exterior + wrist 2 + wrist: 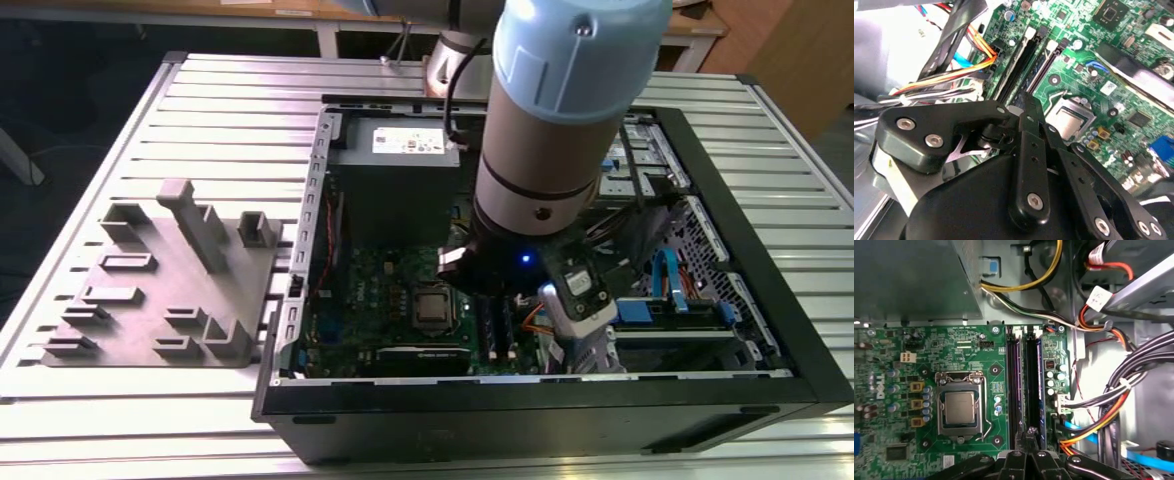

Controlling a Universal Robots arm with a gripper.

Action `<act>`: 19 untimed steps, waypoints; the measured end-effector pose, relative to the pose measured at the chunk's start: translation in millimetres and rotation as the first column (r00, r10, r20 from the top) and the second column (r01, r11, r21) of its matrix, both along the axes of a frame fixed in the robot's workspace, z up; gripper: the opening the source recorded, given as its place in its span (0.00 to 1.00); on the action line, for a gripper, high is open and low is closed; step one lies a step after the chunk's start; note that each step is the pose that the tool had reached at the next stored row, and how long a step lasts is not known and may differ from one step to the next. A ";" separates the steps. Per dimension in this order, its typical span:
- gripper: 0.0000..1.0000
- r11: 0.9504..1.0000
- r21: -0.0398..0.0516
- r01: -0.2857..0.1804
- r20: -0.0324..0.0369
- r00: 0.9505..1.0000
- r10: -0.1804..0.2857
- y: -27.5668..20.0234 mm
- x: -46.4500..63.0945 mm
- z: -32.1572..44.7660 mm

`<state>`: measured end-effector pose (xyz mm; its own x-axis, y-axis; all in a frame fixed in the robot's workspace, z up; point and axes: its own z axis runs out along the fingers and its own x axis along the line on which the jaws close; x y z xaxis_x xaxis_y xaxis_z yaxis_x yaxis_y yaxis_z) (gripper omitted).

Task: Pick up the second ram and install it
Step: 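Press down the second ram until it locks into place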

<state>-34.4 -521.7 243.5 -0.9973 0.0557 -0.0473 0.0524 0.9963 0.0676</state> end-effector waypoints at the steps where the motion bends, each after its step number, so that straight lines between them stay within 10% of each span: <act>1: 0.07 1.000 0.000 0.000 0.000 1.000 0.000 0.0 0.0 2.7; 9: 0.07 1.000 0.001 0.000 0.000 1.000 0.000 2.4 -0.1 4.3; 19: 0.07 1.000 0.002 0.000 0.000 1.000 0.000 21.7 -1.3 3.4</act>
<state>-35.7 -500.0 246.9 -0.9973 0.0558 -0.0472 0.0524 0.9962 0.0699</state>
